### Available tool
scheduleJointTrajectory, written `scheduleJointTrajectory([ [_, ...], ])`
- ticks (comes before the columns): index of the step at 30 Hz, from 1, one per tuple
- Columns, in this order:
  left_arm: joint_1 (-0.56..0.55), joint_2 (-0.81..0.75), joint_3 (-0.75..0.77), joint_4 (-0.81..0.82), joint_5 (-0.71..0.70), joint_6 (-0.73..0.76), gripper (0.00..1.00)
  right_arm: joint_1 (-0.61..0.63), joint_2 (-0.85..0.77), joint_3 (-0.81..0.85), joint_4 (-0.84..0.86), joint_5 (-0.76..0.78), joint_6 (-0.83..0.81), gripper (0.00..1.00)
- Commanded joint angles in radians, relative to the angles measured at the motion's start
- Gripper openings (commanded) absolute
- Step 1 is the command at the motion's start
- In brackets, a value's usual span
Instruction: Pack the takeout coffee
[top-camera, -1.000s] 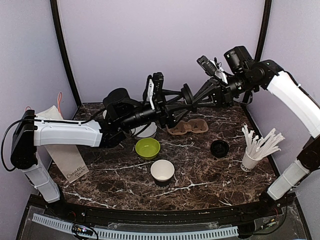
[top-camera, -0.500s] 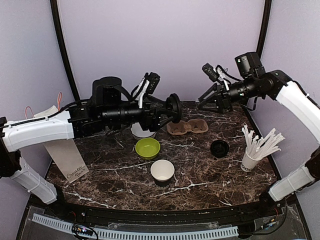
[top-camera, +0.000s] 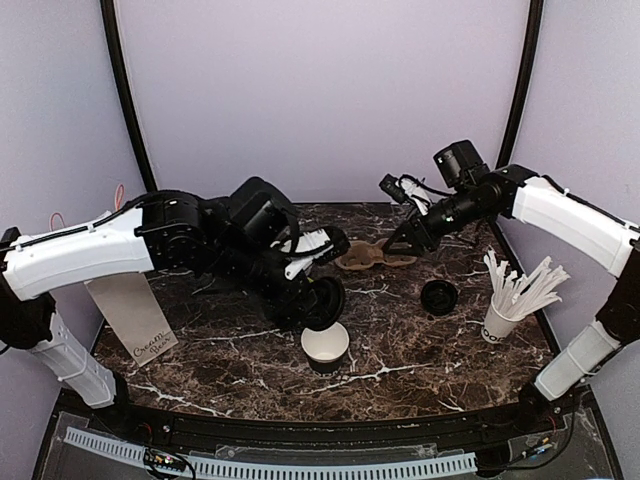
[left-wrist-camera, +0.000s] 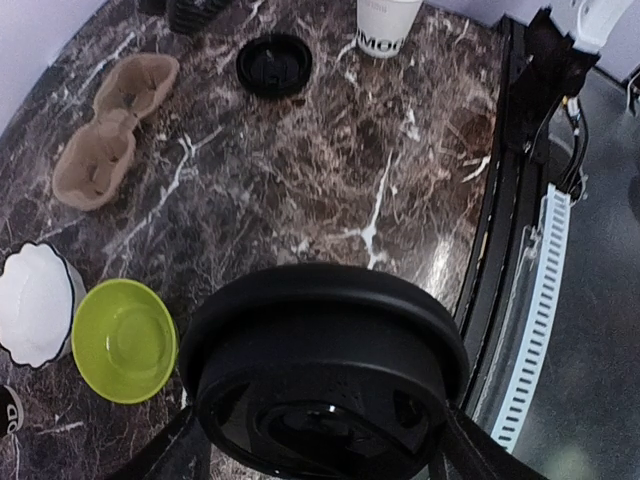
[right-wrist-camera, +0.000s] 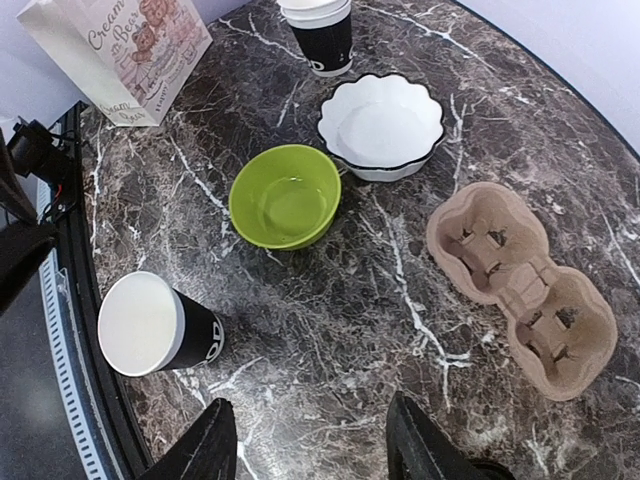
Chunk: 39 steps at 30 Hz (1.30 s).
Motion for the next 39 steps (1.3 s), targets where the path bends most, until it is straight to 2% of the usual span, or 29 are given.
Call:
scheduleJointTrajectory([
  [1, -0.03, 0.076, 0.075, -0.198, -0.075, 0.021, 0.64, 0.044, -0.022, -0.047, 0.046, 0.019, 0.026, 0.51],
  [11, -0.061, 0.273, 0.253, -0.309, -0.133, 0.056, 0.67, 0.048, -0.004, -0.096, 0.044, 0.029, 0.033, 0.51],
  [17, -0.065, 0.339, 0.325, -0.371, -0.109, 0.057, 0.67, 0.048, -0.002, -0.115, 0.04, 0.01, 0.027, 0.51],
  [25, -0.067, 0.398, 0.369, -0.45, -0.143, 0.047, 0.69, 0.048, 0.002, -0.13, 0.046, 0.005, 0.02, 0.51],
  [39, -0.067, 0.441, 0.394, -0.437, -0.125, 0.063, 0.7, 0.048, 0.024, -0.138, 0.038, -0.018, 0.005, 0.51],
])
